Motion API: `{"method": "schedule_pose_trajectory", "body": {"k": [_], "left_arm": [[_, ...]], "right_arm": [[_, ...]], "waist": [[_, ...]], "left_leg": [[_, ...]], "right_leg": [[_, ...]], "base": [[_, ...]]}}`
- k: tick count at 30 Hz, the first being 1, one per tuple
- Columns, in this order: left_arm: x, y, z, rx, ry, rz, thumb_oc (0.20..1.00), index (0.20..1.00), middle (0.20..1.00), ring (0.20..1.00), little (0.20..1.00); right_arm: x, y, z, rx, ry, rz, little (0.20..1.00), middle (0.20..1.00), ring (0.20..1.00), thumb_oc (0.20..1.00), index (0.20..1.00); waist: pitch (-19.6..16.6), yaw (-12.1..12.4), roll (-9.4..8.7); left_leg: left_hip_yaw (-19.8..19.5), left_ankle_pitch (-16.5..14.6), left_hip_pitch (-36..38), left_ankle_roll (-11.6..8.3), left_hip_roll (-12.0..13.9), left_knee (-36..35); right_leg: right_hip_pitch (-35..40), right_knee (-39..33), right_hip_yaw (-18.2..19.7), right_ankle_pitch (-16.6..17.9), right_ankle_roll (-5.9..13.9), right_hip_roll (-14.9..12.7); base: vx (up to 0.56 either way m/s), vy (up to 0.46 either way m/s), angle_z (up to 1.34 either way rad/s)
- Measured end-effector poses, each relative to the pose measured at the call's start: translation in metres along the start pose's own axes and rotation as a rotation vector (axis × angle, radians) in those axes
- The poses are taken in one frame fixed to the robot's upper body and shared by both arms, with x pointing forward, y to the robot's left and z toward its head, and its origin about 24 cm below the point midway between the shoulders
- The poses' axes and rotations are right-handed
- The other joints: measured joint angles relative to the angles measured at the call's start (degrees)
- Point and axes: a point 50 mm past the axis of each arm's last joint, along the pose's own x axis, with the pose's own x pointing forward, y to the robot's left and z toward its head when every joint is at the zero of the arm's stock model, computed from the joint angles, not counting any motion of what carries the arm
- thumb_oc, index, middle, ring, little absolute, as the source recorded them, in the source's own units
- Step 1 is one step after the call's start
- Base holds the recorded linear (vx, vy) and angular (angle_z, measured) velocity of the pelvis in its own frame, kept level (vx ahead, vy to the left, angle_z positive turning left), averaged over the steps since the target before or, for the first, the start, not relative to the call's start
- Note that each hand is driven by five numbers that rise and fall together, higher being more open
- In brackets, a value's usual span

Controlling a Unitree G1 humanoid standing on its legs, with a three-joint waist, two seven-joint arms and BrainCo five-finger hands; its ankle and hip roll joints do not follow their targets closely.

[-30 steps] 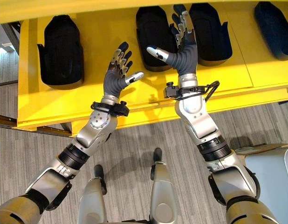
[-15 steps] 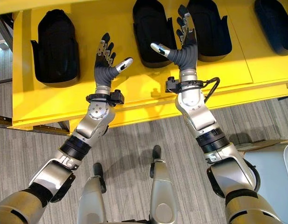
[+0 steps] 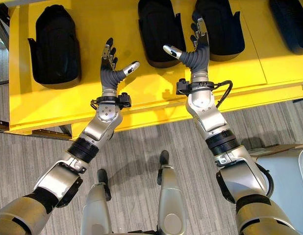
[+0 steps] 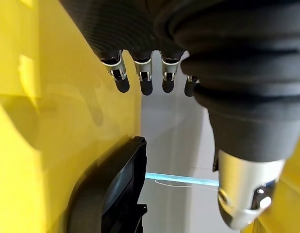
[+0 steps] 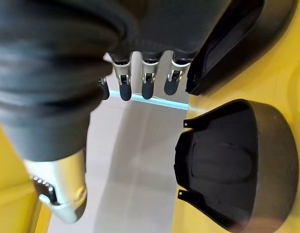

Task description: Move parts from the plastic box to the shelf.

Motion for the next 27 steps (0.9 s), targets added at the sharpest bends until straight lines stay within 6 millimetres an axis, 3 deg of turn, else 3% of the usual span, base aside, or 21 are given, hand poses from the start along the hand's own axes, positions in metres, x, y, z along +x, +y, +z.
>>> {"method": "schedule_pose_trajectory", "body": {"k": [27], "left_arm": [[0.000,-0.024,-0.003,0.005,0.024,-0.031,1.000,1.000,1.000,1.000,1.000]], "right_arm": [[0.011,0.017,0.006,0.003,-0.008,0.007,1.000,1.000,1.000,1.000,1.000]], "waist": [[0.0,-0.1,-0.09]], "left_leg": [[-0.1,0.3,-2.0,-0.46,1.4,-0.1]], "right_leg": [[-3.6,2.4,0.3,-0.8,-1.22,1.6]], "base": [[0.00,-0.018,-0.01]]}}
